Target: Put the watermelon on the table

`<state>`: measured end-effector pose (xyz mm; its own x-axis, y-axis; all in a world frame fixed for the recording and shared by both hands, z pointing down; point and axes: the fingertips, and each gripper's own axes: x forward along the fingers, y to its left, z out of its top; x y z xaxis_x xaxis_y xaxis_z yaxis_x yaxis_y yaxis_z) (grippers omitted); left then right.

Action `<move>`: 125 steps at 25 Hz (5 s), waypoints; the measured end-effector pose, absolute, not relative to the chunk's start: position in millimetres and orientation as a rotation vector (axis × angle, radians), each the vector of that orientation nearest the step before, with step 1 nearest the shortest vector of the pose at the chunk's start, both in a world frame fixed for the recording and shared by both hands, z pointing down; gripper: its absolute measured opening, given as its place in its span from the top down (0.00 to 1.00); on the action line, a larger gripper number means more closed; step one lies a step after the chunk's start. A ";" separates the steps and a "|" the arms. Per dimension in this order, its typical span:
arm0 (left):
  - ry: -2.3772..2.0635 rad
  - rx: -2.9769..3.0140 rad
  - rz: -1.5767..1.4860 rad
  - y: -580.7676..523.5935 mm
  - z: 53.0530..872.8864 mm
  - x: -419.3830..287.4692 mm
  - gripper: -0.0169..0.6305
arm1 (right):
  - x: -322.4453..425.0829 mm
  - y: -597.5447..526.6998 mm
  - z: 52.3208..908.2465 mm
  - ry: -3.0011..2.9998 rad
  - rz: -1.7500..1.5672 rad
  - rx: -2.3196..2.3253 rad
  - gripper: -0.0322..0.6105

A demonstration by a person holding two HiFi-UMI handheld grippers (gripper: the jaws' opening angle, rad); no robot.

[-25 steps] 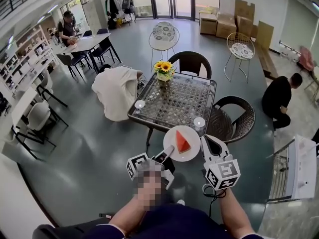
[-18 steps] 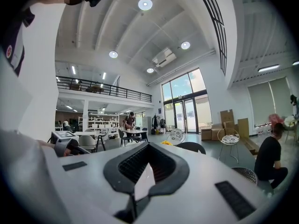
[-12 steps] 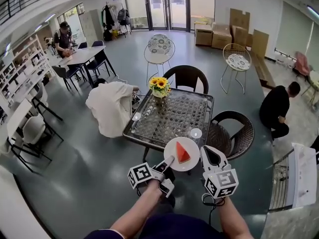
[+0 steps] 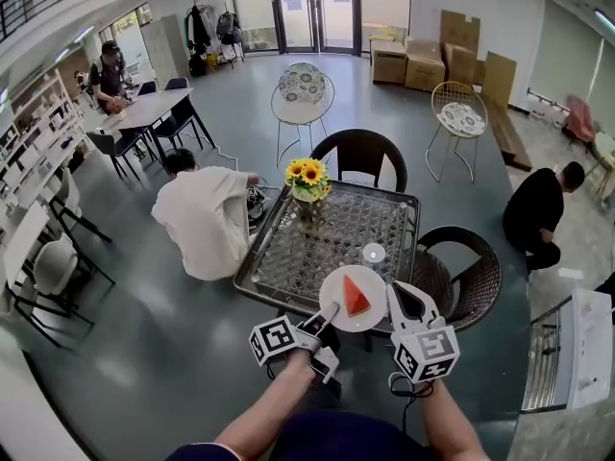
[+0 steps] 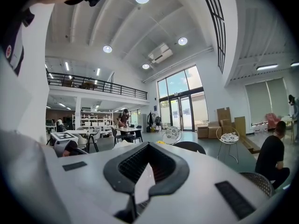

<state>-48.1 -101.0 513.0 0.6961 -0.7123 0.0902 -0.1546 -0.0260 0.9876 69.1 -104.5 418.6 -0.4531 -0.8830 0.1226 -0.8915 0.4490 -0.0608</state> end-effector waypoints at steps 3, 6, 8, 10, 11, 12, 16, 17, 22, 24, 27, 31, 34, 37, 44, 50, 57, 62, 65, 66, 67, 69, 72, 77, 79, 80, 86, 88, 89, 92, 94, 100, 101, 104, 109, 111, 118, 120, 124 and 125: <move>-0.729 1.571 -0.512 -129.9 513.7 -58.1 0.94 | 57.6 -132.9 417.1 -2.601 0.172 1.601 0.95; -0.724 1.583 -0.509 -159.9 512.7 -67.1 0.94 | 49.0 -162.4 414.5 -2.587 0.168 1.609 0.95; -0.721 1.585 -0.499 -177.4 514.4 -71.5 0.94 | 44.9 -179.9 415.2 -2.576 0.173 1.618 0.95; -0.717 1.586 -0.485 -191.8 517.5 -74.2 0.94 | 42.6 -194.3 417.8 -2.565 0.181 1.627 0.95; -0.714 1.587 -0.481 -199.1 518.8 -75.1 0.94 | 41.6 -201.7 419.2 -2.559 0.186 1.633 0.95; -0.709 1.587 -0.477 -206.7 520.0 -76.2 0.94 | 40.0 -209.6 420.8 -2.553 0.192 1.639 0.95; -0.691 1.576 -0.451 -231.5 529.4 -80.5 0.94 | 32.6 -235.6 430.1 -2.530 0.224 1.660 0.95; -0.686 1.574 -0.444 -235.7 531.8 -80.0 0.94 | 32.7 -239.9 432.0 -2.525 0.228 1.666 0.95; -0.668 1.569 -0.428 -253.9 537.2 -77.2 0.94 | 35.2 -259.0 439.9 -2.503 0.253 1.688 0.95; -0.666 1.568 -0.421 -259.9 542.3 -76.8 0.94 | 36.1 -265.5 444.0 -2.497 0.260 1.694 0.95; -0.675 1.561 -0.421 -270.1 548.0 -75.8 0.94 | 36.9 -277.4 445.6 -2.500 0.253 1.685 0.95; -0.695 1.545 -0.436 -280.1 552.7 -71.5 0.94 | 39.7 -292.1 446.3 -2.522 0.249 1.648 0.95; -0.707 1.535 -0.452 -287.2 552.9 -66.5 0.94 | 42.4 -302.2 445.4 -2.541 0.242 1.611 0.95; -0.727 1.524 -0.471 -292.8 553.0 -63.3 0.94 | 43.4 -310.7 444.3 -2.565 0.239 1.565 0.95; -0.778 1.504 -0.490 -305.1 563.2 -46.7 0.94 | 55.6 -329.5 452.4 -2.600 0.245 1.486 0.95; -0.817 1.489 -0.468 -316.9 578.7 -37.3 0.94 | 69.8 -343.1 460.4 -2.594 0.264 1.466 0.95; -0.844 1.459 -0.442 -334.4 616.0 -29.6 0.94 | 86.1 -355.2 486.4 -2.546 0.310 1.467 0.95; -0.855 1.451 -0.410 -350.8 646.7 -25.2 0.94 | 95.3 -366.8 508.9 -2.508 0.345 1.471 0.95; -0.858 1.445 -0.406 -361.5 665.0 -21.9 0.94 | 101.6 -372.9 522.0 -2.485 0.366 1.479 0.95; -0.859 1.444 -0.400 -364.8 671.4 -20.8 0.94 | 103.6 -374.6 526.2 -2.477 0.372 1.481 0.95; -0.862 1.443 -0.393 -368.0 677.8 -19.8 0.94 | 105.5 -376.2 530.1 -2.469 0.377 1.483 0.95; -0.871 1.443 -0.377 -374.3 690.7 -17.9 0.94 | 109.5 -379.1 536.9 -2.453 0.385 1.486 0.95; -0.879 1.430 -0.364 -380.7 709.7 -15.2 0.94 | 115.4 -381.6 546.4 -2.429 0.404 1.492 0.95; -0.898 1.403 -0.335 -389.6 735.1 -12.2 0.94 | 122.0 -385.3 560.1 -2.407 0.449 1.489 0.95; -0.907 1.393 -0.321 -391.2 744.1 -10.5 0.94 | 124.4 -385.8 565.9 -2.398 0.465 1.488 0.95; -0.911 1.388 -0.316 -391.6 748.0 -9.8 0.94 | 125.3 -385.9 568.6 -2.395 0.472 1.488 0.95; -0.933 1.371 -0.287 -394.5 764.2 -9.4 0.94 | 125.7 -386.9 580.3 -2.390 0.500 1.467 0.95; -0.938 1.366 -0.281 -395.3 767.8 -9.7 0.94 | 125.3 -387.5 582.2 -2.389 0.505 1.462 0.95; -0.940 1.363 -0.280 -395.6 769.2 -9.9 0.94 | 125.0 -388.0 582.9 -2.390 0.507 1.460 0.95; -0.942 1.359 -0.271 -395.7 773.4 -9.1 0.94 | 124.6 -389.9 584.5 -2.390 0.510 1.457 0.95; -0.944 1.358 -0.266 -395.8 776.2 -8.5 0.94 | 124.3 -390.8 585.8 -2.390 0.512 1.455 0.95; -0.955 1.370 -0.249 -396.3 779.6 -7.3 0.94 | 123.4 -390.2 588.9 -2.384 0.521 1.448 0.95; -0.964 1.377 -0.241 -396.4 780.1 -7.5 0.94 | 123.6 -390.0 589.3 -2.383 0.523 1.448 0.95; -0.998 1.410 -0.179 -396.2 783.7 -8.2 0.94 | 124.0 -390.5 591.1 -2.383 0.526 1.450 0.95; -1.053 1.458 -0.036 -392.5 791.4 -7.4 0.94 | 124.4 -389.2 591.1 -2.384 0.524 1.448 0.95; -1.069 1.492 -0.014 -394.1 789.0 -7.4 0.94 | 124.4 -388.9 591.5 -2.383 0.525 1.447 0.95; -1.124 1.588 0.083 -397.0 784.5 -5.9 0.93 | 124.8 -385.5 590.9 -2.385 0.531 1.443 0.95; -1.136 1.602 0.102 -397.6 784.0 -5.8 0.92 | 125.0 -385.2 590.6 -2.386 0.530 1.442 0.95; -1.164 1.630 0.163 -395.1 784.3 -5.3 0.90 | 125.6 -382.3 589.9 -2.387 0.529 1.441 0.95; -1.171 1.634 0.178 -394.5 784.6 -5.4 0.89 | 125.6 -381.9 589.4 -2.388 0.528 1.440 0.95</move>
